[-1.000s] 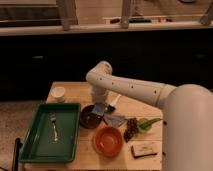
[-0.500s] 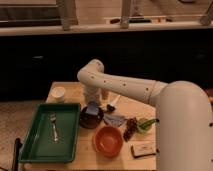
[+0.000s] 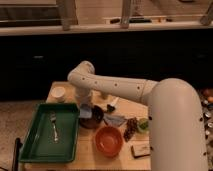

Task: Wipe purple bowl with sponge

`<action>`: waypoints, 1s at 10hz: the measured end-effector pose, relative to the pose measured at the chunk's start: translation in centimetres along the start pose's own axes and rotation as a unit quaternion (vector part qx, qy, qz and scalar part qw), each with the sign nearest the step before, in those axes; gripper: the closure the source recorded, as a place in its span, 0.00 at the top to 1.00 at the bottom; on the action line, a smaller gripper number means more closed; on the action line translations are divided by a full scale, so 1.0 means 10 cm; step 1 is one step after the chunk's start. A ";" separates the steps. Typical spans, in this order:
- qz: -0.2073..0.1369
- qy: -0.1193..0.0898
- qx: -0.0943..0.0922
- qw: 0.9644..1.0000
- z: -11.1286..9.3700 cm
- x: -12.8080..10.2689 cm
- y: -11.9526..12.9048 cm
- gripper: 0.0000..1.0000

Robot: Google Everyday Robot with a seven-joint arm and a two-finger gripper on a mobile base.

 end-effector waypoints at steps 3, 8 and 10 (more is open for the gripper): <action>-0.013 -0.011 0.003 1.000 -0.04 -0.24 0.05 0.01; 0.020 -0.019 -0.022 0.999 -0.01 -0.32 0.41 0.01; 0.039 -0.009 -0.044 0.998 0.00 -0.20 0.55 0.01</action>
